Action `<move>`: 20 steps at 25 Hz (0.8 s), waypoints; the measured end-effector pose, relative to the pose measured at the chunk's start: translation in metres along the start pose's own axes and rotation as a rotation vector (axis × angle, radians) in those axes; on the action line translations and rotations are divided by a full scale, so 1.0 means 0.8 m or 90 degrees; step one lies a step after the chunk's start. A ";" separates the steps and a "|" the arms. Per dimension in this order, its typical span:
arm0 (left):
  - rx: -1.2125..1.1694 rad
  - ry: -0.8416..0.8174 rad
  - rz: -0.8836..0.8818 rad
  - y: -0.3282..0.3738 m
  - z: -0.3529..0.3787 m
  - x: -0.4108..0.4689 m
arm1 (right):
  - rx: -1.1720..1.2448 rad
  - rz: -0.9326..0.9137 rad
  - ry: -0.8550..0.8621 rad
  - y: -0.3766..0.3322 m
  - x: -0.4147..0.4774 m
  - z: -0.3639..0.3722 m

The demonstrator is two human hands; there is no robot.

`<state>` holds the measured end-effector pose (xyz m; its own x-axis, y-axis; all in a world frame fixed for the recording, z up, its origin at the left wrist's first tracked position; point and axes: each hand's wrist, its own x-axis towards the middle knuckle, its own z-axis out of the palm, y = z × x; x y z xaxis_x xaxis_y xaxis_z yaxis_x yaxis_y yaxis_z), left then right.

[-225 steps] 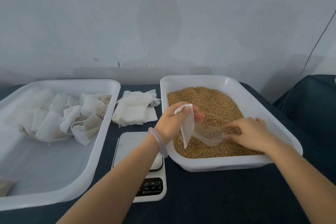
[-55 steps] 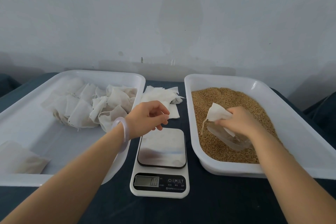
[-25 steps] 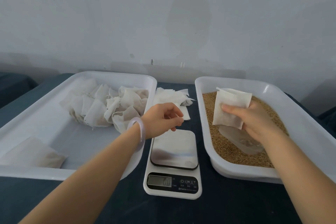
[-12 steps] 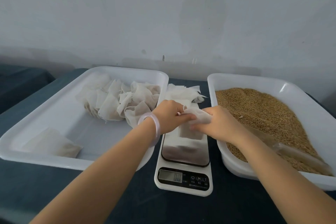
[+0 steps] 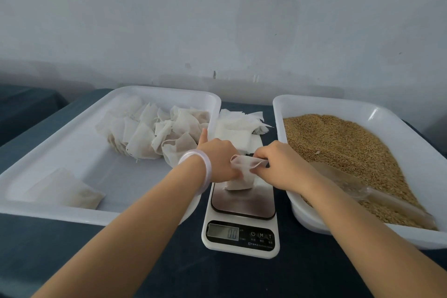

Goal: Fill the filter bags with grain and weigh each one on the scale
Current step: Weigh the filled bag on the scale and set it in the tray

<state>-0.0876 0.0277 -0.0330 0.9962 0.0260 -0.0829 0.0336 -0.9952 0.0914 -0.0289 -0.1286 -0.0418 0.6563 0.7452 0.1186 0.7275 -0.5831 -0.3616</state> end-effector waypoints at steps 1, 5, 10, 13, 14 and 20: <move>-0.016 0.002 0.006 0.000 0.000 0.000 | 0.016 -0.004 0.018 0.001 0.000 0.000; -0.020 -0.001 0.024 0.000 0.001 0.000 | -0.046 -0.035 0.004 0.004 0.000 0.001; 0.083 -0.039 0.020 0.006 0.001 0.001 | -0.146 -0.027 -0.033 0.007 0.002 0.008; 0.140 -0.059 0.023 0.011 -0.001 0.004 | -0.191 -0.032 -0.055 0.006 0.004 0.012; 0.159 -0.064 0.031 0.014 -0.001 0.004 | -0.209 -0.026 -0.061 0.005 0.006 0.014; 0.174 -0.070 0.078 0.020 0.001 0.012 | -0.252 0.005 -0.075 -0.002 0.013 0.017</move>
<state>-0.0779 0.0122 -0.0334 0.9763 -0.0904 -0.1965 -0.1233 -0.9790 -0.1622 -0.0263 -0.1155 -0.0525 0.6516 0.7585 0.0030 0.7583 -0.6515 0.0248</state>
